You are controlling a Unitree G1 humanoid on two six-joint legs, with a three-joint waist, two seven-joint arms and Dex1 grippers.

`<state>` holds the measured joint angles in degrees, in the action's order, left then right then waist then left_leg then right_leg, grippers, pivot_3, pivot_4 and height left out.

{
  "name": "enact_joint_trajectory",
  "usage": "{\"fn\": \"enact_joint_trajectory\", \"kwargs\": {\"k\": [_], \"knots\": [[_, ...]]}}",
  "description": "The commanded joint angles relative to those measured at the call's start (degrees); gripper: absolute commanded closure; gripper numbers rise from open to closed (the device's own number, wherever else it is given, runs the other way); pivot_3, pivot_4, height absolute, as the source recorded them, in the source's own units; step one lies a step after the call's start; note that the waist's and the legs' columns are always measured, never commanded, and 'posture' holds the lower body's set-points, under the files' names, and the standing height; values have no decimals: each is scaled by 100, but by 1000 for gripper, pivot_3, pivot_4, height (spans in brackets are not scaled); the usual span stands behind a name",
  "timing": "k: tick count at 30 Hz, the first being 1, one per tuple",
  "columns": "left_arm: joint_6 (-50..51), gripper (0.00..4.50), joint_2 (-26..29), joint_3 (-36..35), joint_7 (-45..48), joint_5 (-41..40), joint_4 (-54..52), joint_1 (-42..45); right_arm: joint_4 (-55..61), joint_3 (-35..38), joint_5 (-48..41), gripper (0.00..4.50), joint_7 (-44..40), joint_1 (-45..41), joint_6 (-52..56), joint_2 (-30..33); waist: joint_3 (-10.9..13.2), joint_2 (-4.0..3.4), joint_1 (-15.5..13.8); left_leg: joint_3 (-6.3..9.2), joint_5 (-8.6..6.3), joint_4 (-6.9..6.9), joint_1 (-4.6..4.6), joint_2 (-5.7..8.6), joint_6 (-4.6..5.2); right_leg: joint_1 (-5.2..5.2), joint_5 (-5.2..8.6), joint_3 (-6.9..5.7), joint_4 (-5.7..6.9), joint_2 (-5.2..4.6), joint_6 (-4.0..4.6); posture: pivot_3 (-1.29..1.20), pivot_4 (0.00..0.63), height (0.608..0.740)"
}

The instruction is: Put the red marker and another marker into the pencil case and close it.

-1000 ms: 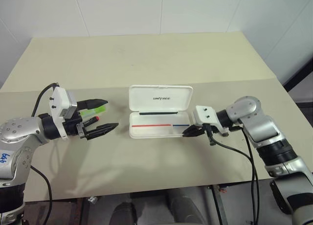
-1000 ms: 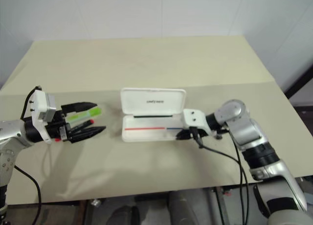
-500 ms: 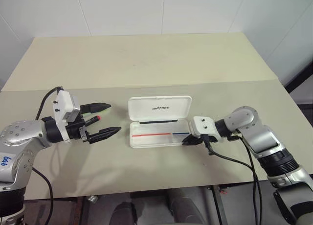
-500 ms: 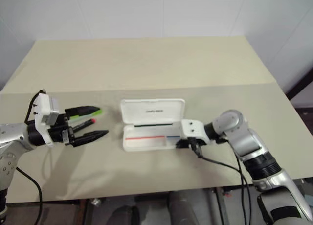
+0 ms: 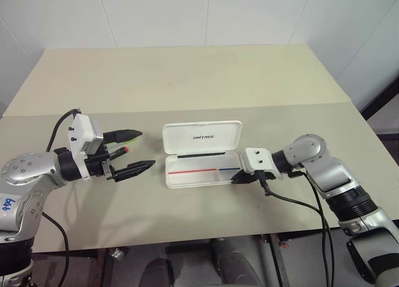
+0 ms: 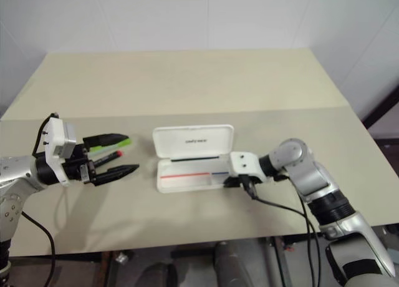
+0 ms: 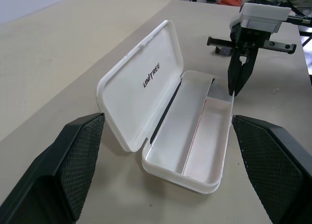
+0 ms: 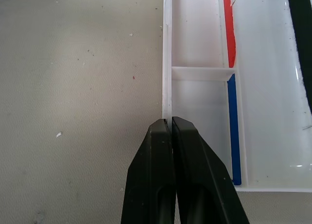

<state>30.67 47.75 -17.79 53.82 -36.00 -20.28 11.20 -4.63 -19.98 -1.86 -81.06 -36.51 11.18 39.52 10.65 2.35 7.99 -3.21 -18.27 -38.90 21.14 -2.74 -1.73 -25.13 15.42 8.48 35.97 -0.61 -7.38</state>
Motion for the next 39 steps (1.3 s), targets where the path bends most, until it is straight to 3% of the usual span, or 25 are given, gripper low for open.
{"fn": "enact_joint_trajectory", "kwargs": {"k": [1,5,8,12,29,32,37,39], "knots": [[-88,0,1,-7,-4,-72,-90,171,230,127,-139,4459,60,-75,71,-12,0,1,-1,1,0,0,1,0,0,0,0,-1,0,1,0,0,150,740],[-98,0,-4,24,-4,-57,-53,237,203,102,-77,4459,156,-11,51,-21,1,0,4,1,-1,2,2,-1,1,-1,0,-1,-1,1,0,0,150,740],[-113,0,9,36,12,-48,-36,252,208,84,-75,3783,201,18,37,-40,1,1,-4,1,-1,2,3,-1,1,-2,0,-1,-1,1,0,0,150,740],[-113,0,17,35,11,-46,-30,259,257,110,-137,2394,266,30,55,-55,2,1,-12,3,-1,3,6,-1,1,-2,1,-2,-4,1,1,0,150,740],[-375,0,184,-193,162,149,95,-25,681,794,-1056,2394,329,-1,-169,-86,4,0,-12,4,-4,9,8,-2,3,-4,2,-3,-7,0,1,0,150,740],[-687,0,462,-336,365,479,292,-310,823,1161,-1473,1819,545,-130,17,-244,5,2,-1,4,-4,14,7,-3,3,-6,3,-3,-7,1,3,0,150,740],[-1032,0,886,-661,675,792,857,-689,1179,1586,-1934,60,697,-153,321,-136,10,-1,-9,0,-3,31,7,-6,3,-19,10,-7,-5,2,15,0,150,740],[-1112,0,1080,-749,814,928,1157,-759,1334,1702,-2093,21,675,-118,476,-16,10,-1,-26,1,-3,42,9,-6,3,-21,13,-13,-9,-2,21,0,150,740]]}}
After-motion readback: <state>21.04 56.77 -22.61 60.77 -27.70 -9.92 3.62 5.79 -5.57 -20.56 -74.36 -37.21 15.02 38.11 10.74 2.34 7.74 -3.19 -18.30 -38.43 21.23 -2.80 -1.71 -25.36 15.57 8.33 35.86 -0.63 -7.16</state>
